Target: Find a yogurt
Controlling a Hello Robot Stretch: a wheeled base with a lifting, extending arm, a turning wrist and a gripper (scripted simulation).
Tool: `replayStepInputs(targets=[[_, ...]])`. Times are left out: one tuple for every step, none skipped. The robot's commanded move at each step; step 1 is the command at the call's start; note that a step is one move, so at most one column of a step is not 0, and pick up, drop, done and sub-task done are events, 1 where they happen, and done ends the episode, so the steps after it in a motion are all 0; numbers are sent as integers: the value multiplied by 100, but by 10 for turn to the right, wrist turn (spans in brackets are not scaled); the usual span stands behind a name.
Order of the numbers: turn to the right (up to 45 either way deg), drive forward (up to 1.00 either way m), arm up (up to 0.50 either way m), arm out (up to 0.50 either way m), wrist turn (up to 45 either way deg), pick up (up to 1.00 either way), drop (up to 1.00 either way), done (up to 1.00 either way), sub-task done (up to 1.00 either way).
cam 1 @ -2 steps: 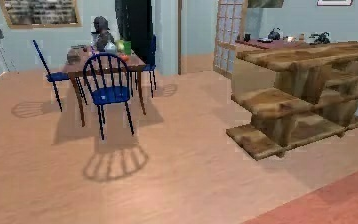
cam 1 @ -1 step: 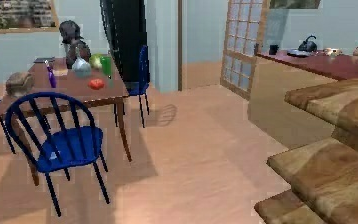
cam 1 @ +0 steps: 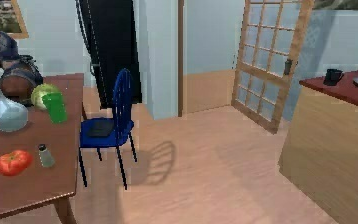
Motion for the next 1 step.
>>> replayStepInputs(targets=[[240, 0, 0, 0, 0, 0, 0, 0, 0]])
